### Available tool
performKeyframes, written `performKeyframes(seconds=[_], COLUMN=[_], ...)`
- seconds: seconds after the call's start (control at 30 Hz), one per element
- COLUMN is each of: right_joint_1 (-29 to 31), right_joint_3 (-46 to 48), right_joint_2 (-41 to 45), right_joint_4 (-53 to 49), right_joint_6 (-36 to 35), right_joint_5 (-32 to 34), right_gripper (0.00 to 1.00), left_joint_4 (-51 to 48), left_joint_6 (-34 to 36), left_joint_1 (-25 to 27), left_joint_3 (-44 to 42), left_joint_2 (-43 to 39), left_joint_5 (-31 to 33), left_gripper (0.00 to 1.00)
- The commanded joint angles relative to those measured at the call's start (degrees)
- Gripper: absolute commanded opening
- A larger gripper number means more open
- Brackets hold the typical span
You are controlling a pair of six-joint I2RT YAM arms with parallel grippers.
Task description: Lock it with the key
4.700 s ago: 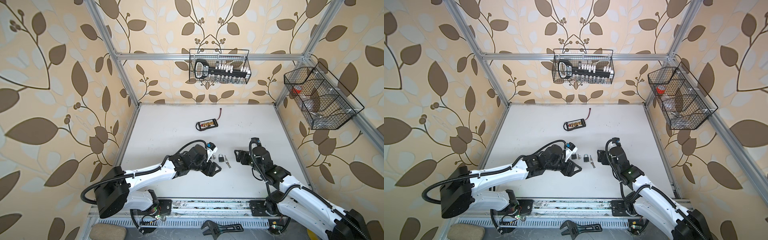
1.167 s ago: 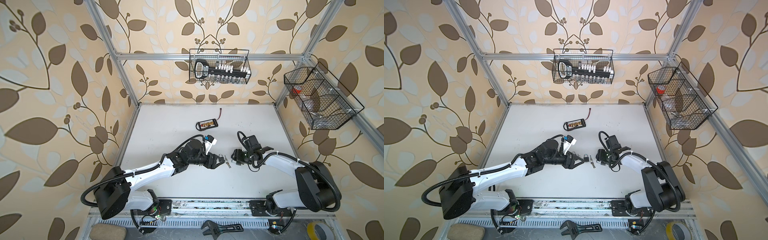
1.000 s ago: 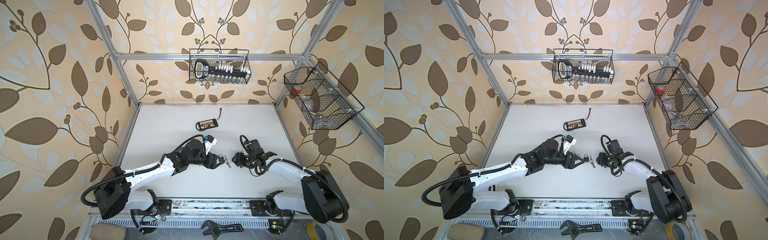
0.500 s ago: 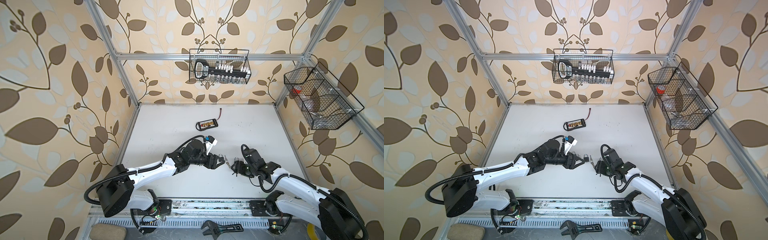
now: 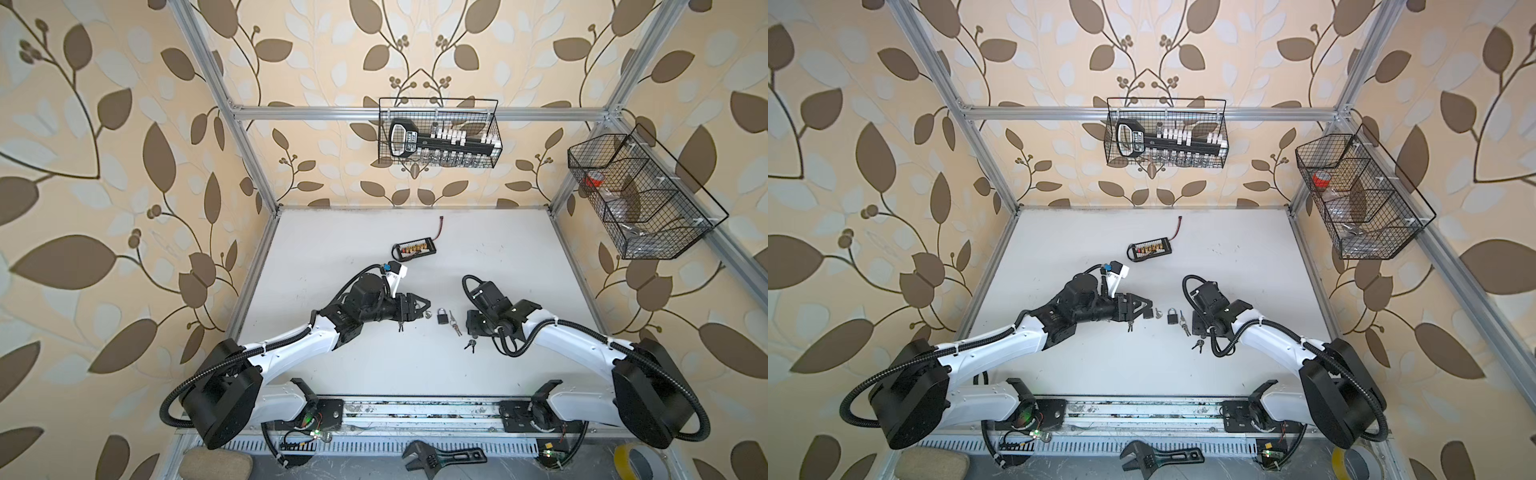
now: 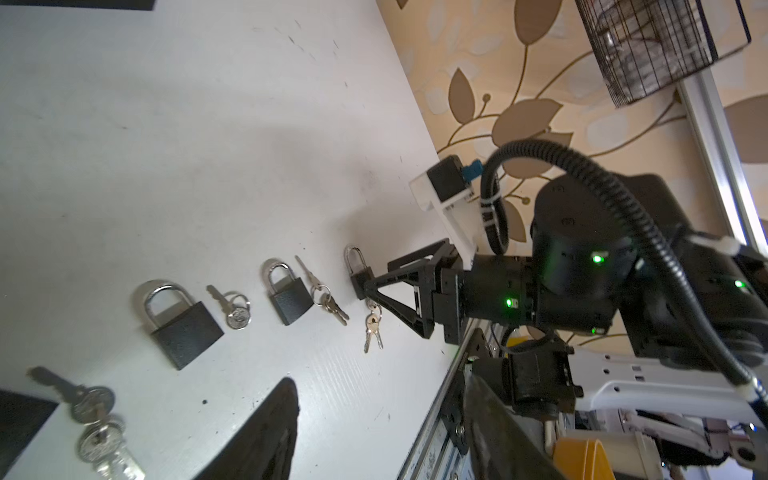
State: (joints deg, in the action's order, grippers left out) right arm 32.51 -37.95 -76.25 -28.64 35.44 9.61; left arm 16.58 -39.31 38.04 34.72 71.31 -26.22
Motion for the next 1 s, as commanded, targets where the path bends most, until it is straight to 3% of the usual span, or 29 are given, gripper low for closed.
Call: performKeyframes(seconds=[0.0, 0.63, 0.97], right_joint_1=[0.96, 0.99, 1.05], right_joint_3=[-1.83, -2.85, -3.01], right_joint_2=[-1.98, -8.29, -3.83], right_joint_4=[-3.00, 1.03, -1.17], right_joint_6=[-1.79, -4.17, -4.14], right_joint_5=[3.47, 2.91, 3.53], right_gripper=[0.55, 0.49, 0.30], left_joint_4=[3.78, 3.18, 2.93], left_joint_6=[-2.09, -2.01, -1.80], left_joint_1=[-0.68, -1.00, -1.01], left_joint_3=[-0.27, -1.06, -0.84], left_joint_2=[-2.12, -3.02, -3.12], left_joint_5=[-1.89, -1.74, -1.82], left_gripper=[0.63, 0.63, 0.63])
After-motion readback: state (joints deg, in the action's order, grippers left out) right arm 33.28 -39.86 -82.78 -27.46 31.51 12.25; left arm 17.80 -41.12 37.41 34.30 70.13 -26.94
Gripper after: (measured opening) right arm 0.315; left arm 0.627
